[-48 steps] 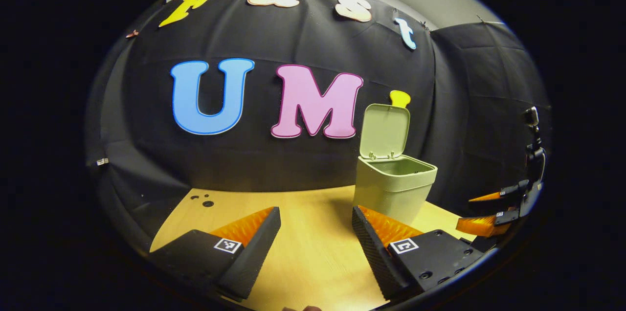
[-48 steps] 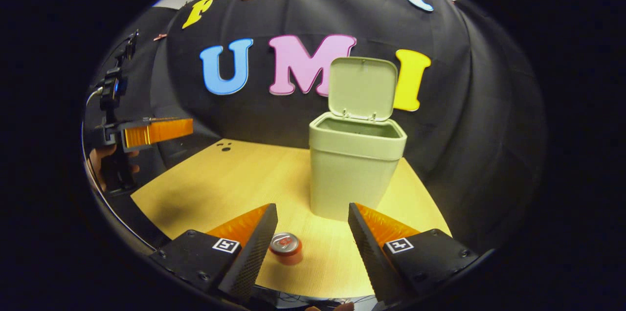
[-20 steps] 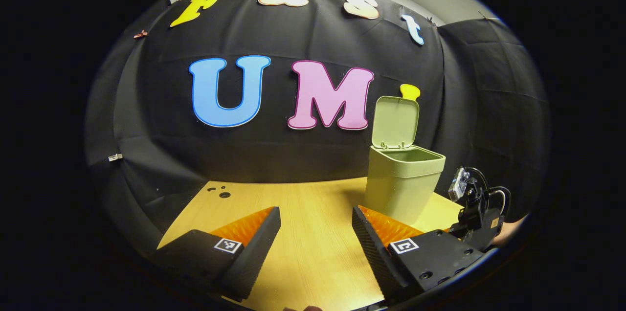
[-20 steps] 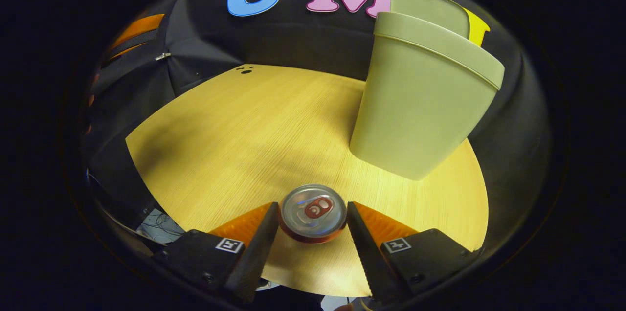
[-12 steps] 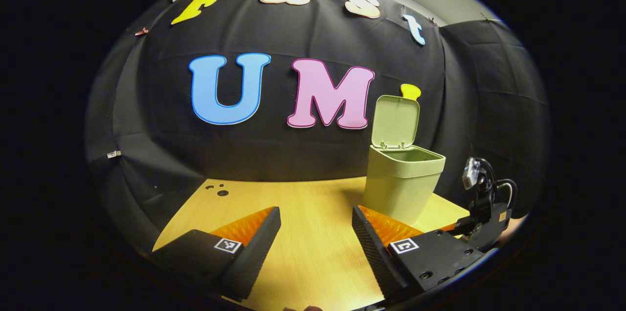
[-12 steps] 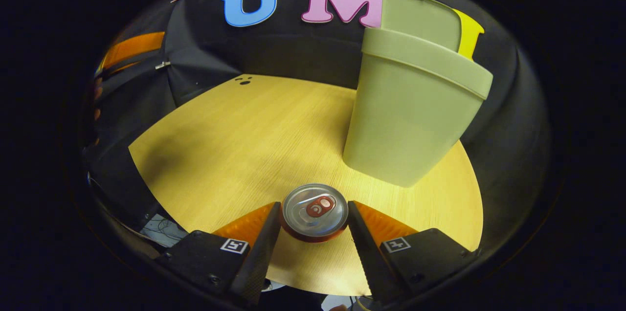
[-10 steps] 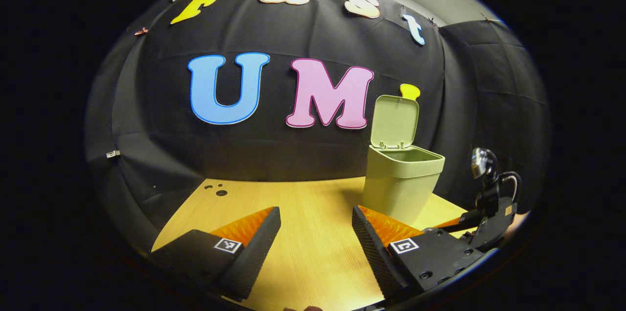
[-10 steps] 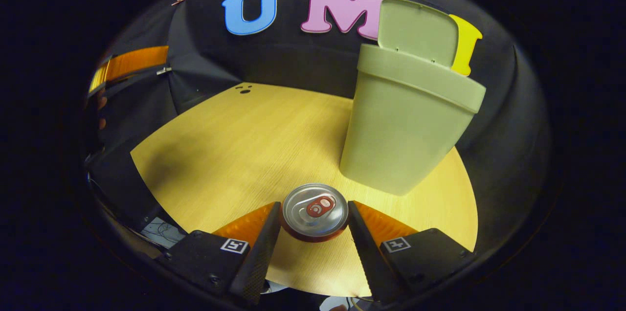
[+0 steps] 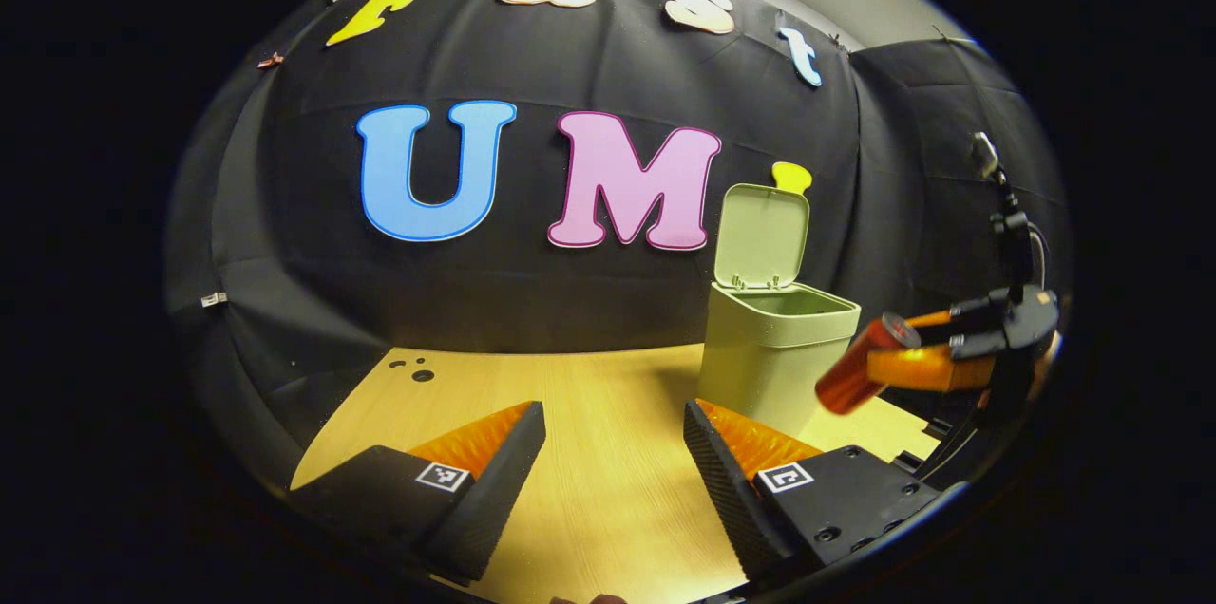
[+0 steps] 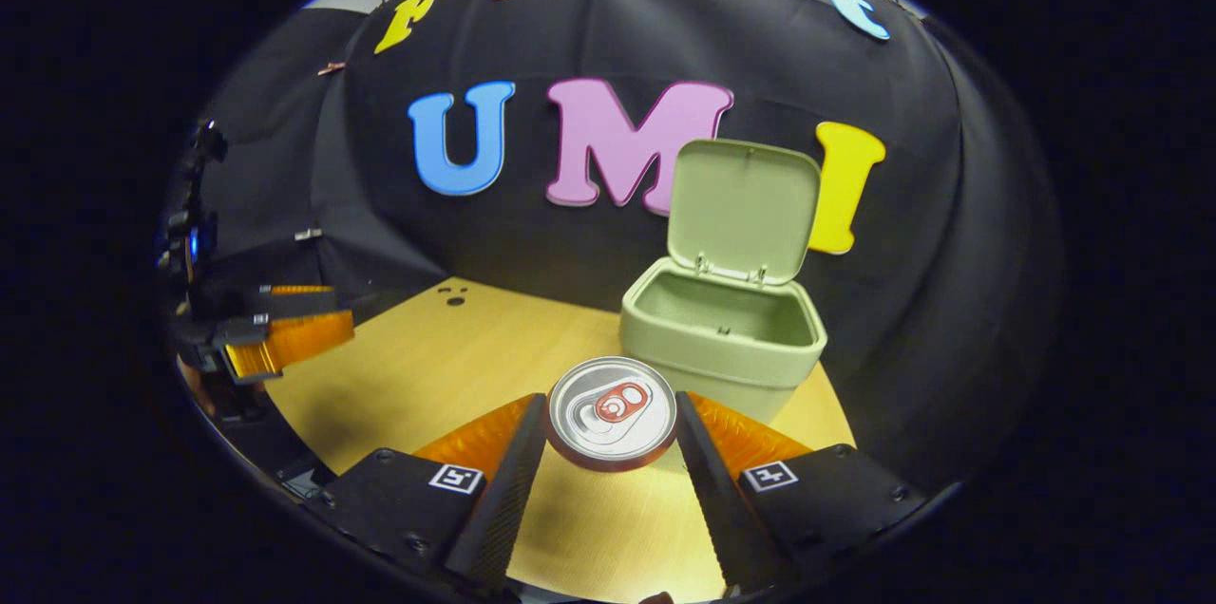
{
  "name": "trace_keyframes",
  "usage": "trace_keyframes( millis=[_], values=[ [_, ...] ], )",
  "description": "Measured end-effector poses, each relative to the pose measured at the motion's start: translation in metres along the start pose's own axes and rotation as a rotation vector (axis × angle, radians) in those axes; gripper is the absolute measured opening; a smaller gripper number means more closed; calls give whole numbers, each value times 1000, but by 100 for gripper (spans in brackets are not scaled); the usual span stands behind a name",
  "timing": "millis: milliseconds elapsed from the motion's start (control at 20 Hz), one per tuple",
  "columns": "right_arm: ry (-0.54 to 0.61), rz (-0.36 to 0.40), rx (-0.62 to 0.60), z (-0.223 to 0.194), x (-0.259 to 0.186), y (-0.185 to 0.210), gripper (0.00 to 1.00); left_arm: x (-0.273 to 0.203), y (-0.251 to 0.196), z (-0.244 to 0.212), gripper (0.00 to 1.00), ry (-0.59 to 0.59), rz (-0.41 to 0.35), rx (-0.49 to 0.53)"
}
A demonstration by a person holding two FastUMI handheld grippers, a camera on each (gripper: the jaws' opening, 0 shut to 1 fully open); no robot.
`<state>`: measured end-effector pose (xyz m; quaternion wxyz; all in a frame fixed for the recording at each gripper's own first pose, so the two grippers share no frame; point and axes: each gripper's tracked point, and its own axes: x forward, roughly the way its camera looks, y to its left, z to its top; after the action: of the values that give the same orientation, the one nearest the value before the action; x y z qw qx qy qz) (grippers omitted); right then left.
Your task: Press the lid of the desktop garbage bin to open it, pick up the crumpled paper on the desktop and throw it into the bin, then pick up the pop can on the desktop and drop it into the bin, and finally close the garbage bin lid.
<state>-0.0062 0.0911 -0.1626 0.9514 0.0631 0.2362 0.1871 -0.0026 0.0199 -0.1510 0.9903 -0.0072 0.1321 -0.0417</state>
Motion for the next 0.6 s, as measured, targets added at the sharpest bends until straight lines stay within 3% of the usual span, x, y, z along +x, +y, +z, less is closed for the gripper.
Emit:
trace_keyframes(
  millis=[300, 600],
  values=[
    [-150, -84, 16, 84, 4, -53, 83, 1, -2, -1, 94, 1, -5, 2],
    [-160, -158, -3, 105, 30, -98, 83, 3, -1, 1, 94, 3, 0, 4]
  ],
)
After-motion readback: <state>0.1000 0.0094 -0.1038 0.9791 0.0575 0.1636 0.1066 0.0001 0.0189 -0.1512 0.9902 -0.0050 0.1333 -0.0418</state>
